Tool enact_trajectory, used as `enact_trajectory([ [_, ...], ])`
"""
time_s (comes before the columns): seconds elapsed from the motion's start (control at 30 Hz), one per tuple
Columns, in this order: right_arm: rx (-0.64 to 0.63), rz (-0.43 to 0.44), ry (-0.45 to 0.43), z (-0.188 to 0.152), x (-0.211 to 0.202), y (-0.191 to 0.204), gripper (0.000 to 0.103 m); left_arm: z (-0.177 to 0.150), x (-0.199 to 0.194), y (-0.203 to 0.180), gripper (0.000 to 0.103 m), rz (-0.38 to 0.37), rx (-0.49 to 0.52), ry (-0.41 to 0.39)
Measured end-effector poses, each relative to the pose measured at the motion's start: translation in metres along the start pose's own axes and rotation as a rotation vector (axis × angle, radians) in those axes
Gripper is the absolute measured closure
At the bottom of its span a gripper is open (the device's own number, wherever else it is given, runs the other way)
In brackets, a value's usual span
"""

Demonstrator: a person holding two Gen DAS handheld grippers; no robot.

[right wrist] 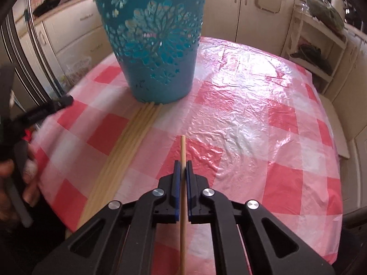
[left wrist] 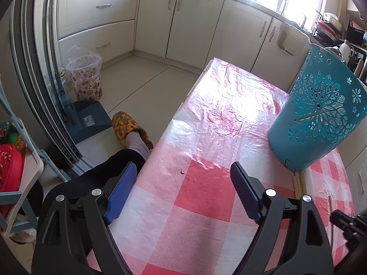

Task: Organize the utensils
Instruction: 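Lift the chopstick with the right gripper over the teal basket, then drop the chopstick into the teal basket and open the right gripper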

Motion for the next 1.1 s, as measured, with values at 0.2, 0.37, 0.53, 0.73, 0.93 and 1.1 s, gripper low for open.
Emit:
enact_trajectory([
  [0.2, 0.195, 0.295, -0.288, 0.111, -0.081, 0.022, 0.098, 0.000, 0.000, 0.000, 0.023, 0.001, -0.002, 0.001],
  [0.37, 0.149, 0.241, -0.524, 0.208, -0.093, 0.048, 0.098, -0.002, 0.001, 0.002, 0.023, -0.001, -0.011, 0.003],
  [0.53, 0.168, 0.025, -0.645, 0.258, -0.053, 0.041, 0.098, -0.003, 0.002, 0.001, 0.023, -0.006, -0.017, 0.004],
  [0.73, 0.157, -0.106, -0.581, 0.249, -0.009, 0.037, 0.098, -0.001, 0.002, 0.001, 0.022, -0.013, -0.022, 0.007],
  [0.93, 0.085, -0.113, -0.490, 0.222, 0.000, 0.038, 0.096, -0.001, 0.002, 0.002, 0.022, -0.015, -0.023, 0.008],
  [1.1, 0.064, -0.096, -0.512, 0.208, -0.027, 0.044, 0.088, -0.001, 0.001, 0.003, 0.022, -0.011, -0.027, 0.005],
])
Point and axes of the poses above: each gripper's, at about its wrist camera, not at the fingertips, and x roughly the way its jaws point, y to its left, z to its top, the point moved 7 cm from there along x, roughly the way its jaws point, and after that the axes turned 10 degrees about -y, right-handed, at the moved point
